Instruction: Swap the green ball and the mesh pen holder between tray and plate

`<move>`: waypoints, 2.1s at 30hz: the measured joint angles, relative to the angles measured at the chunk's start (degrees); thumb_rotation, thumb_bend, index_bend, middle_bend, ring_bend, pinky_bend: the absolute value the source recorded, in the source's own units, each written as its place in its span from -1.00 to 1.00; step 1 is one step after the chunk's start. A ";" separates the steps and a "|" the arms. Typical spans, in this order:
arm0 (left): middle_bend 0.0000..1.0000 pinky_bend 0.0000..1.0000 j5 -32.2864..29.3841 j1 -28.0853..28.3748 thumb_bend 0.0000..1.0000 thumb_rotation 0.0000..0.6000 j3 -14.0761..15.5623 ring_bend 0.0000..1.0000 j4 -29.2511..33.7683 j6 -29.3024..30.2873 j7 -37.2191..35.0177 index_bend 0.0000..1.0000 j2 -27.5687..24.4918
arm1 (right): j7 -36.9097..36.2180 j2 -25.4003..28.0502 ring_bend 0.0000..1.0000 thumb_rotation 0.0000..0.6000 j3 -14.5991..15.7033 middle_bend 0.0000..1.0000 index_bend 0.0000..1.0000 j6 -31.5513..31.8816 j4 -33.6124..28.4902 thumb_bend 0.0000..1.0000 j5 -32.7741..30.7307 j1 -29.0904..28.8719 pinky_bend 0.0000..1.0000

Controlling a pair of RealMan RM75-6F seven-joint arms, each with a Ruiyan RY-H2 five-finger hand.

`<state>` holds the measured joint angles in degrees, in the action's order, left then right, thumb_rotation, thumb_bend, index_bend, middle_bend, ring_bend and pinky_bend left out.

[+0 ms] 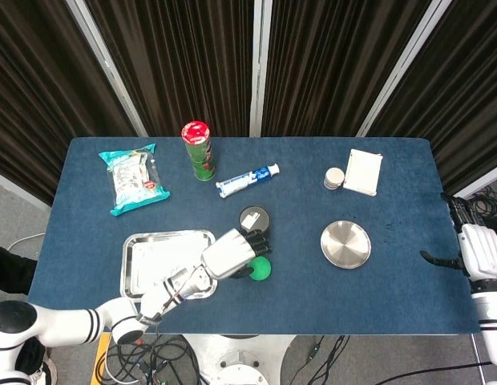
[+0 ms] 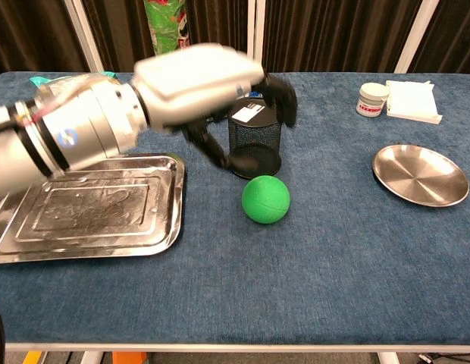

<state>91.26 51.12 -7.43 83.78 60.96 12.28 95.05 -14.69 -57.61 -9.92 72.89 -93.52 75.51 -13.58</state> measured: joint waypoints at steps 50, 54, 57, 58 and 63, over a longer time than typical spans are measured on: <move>-0.90 -0.40 -20.53 14.94 -0.75 1.00 -6.99 -1.00 -14.80 -25.41 -5.78 -0.76 1.13 | -2.12 -0.32 -1.00 1.00 -0.28 -0.84 -1.00 -0.71 2.09 -0.93 0.08 0.46 -0.69; -0.77 -0.29 -21.94 15.97 -0.74 1.00 -6.55 -0.91 -16.14 -27.51 -5.88 -0.72 1.10 | -2.26 -0.43 -1.00 1.00 -0.19 -0.84 -1.00 -0.96 2.42 -0.93 0.02 0.47 -0.69; -0.48 0.06 -22.16 15.95 -0.64 1.00 -6.27 -0.56 -16.46 -26.94 -5.59 -0.48 1.41 | -2.44 -0.57 -1.00 1.00 -0.16 -0.84 -1.00 -1.03 2.64 -0.93 0.00 0.48 -0.69; -0.42 0.13 -22.18 15.89 -0.62 1.00 -6.19 -0.50 -16.55 -26.51 -5.45 -0.42 1.57 | -2.46 -0.59 -1.00 1.00 -0.16 -0.84 -1.00 -1.00 2.66 -0.93 0.01 0.49 -0.69; -0.18 0.38 -22.22 15.56 -0.48 1.00 -5.56 -0.25 -17.07 -24.88 -4.55 -0.12 2.47 | -2.43 -0.69 -1.00 1.00 -0.18 -0.84 -1.00 -0.99 2.70 -0.93 -0.01 0.52 -0.70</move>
<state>69.04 66.67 -12.98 66.71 36.08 7.72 97.51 -17.11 -58.30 -10.10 71.91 -90.82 75.51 -13.06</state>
